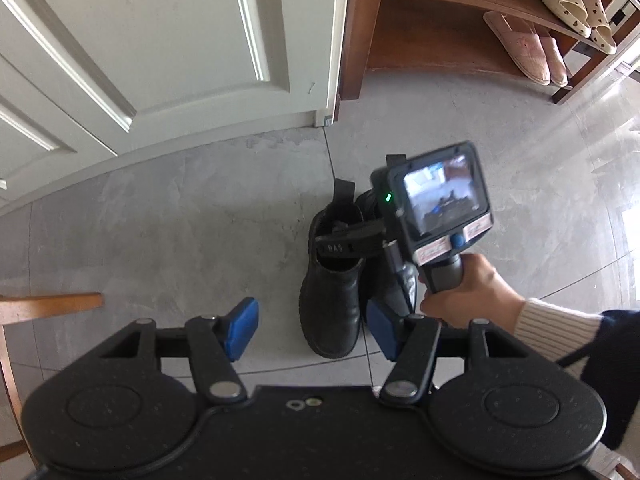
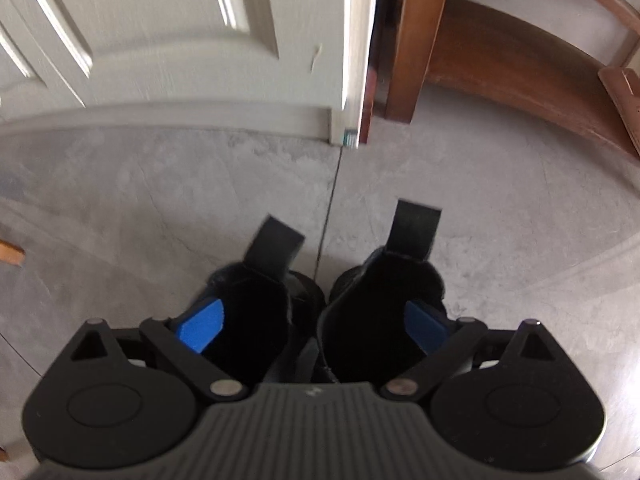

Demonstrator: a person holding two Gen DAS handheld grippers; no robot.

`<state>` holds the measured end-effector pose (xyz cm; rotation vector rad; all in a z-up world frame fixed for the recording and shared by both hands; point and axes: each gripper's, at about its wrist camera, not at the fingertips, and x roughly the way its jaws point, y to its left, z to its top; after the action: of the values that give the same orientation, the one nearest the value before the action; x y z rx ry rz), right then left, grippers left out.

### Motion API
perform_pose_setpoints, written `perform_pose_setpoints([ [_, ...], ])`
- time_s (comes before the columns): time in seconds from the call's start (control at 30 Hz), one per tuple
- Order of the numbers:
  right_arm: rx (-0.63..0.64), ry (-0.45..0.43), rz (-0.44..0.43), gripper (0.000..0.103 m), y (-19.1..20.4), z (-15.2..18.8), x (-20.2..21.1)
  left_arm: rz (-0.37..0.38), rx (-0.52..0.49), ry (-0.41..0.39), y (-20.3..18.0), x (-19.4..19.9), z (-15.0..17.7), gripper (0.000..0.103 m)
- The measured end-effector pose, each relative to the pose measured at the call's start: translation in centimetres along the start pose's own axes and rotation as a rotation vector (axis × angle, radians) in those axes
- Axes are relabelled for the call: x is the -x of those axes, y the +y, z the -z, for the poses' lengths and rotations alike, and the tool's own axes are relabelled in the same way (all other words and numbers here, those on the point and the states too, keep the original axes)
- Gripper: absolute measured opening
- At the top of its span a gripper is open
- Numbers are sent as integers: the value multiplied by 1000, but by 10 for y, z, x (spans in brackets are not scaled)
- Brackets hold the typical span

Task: Organize scattered shoes
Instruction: 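Close the right gripper on the pull tabs of both black boots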

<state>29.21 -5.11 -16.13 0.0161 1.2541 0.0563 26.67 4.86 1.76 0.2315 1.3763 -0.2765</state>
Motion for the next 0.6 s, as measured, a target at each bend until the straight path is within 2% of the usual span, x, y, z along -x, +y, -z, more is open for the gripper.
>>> perform_pose_setpoints([
  [0.1, -29, 34, -1, 82, 0, 2, -14, 4, 9, -10, -1, -6, -4, 60],
  [0.17, -82, 70, 3, 62, 1, 4, -33, 7, 13, -10, -1, -12, -6, 60],
  [0.2, -101, 82, 8, 57, 3, 4, -42, 11, 20, -7, -1, -16, -6, 60],
  [0.23, -112, 89, 20, 46, 4, 5, -48, 15, 30, -3, -1, -21, -8, 60],
  [0.27, -115, 93, 38, 30, 5, 5, -52, 19, 40, 0, -1, -25, -9, 60],
  [0.33, -172, 93, 73, 30, 1, 5, -67, 27, 63, 11, -1, -36, -11, 60],
  [0.4, -176, 86, 95, 28, 2, 3, -72, 37, 78, 21, 0, -46, -13, 60],
  [0.5, -231, 61, 75, 21, -7, 7, -70, 39, 84, 20, 0, -50, -13, 60],
  [0.57, -320, 33, 44, 13, -24, 10, -66, 36, 79, 19, -1, -49, -11, 60],
  [0.6, -372, 21, 35, 12, -34, 11, -64, 28, 71, 19, -1, -49, -10, 60],
])
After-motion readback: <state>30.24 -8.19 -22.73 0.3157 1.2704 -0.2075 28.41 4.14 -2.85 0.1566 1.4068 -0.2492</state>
